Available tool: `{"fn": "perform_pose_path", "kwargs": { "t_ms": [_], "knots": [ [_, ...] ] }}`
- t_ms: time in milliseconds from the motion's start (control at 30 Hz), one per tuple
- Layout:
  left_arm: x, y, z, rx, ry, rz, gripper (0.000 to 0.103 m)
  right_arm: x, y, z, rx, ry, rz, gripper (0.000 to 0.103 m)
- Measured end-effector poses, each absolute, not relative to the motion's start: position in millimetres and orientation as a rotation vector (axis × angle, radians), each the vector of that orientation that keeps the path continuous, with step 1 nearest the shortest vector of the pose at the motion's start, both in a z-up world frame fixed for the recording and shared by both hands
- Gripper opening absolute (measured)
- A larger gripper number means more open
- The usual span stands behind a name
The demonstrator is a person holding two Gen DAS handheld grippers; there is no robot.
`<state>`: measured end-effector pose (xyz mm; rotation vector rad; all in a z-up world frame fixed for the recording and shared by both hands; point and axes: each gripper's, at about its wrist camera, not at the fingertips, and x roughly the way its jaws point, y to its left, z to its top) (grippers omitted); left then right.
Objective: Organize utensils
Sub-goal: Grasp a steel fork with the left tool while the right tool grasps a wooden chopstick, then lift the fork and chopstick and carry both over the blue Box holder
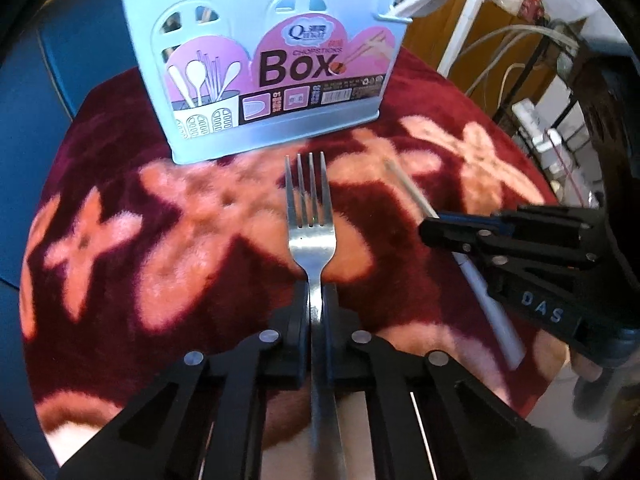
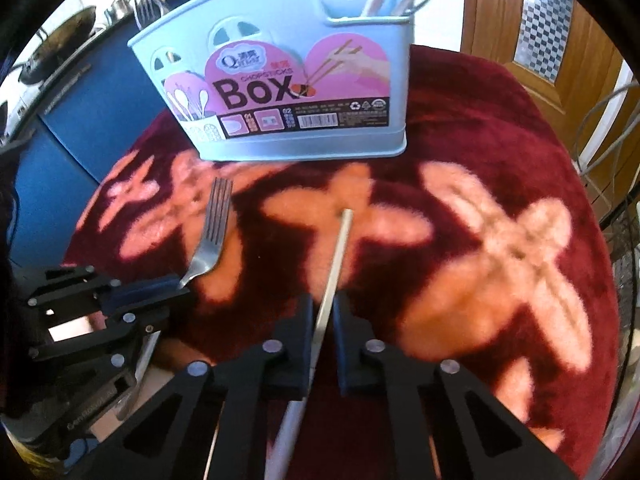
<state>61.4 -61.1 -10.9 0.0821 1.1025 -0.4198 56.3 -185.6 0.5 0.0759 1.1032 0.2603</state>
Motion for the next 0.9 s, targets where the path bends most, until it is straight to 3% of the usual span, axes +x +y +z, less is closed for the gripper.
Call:
{"fn": "perform_pose_path", "kwargs": {
  "t_ms": [333,900],
  "knots": [
    [45,-39,11,-0.082,0.994,-0.438,0.004,32,-206,26,0.248,0.970,0.345,0.006],
    [38,-3,86,-0.211,0.723,-0.403,0.003,22,-203,94,0.257,0.649,0.381,0.006]
  ]
}}
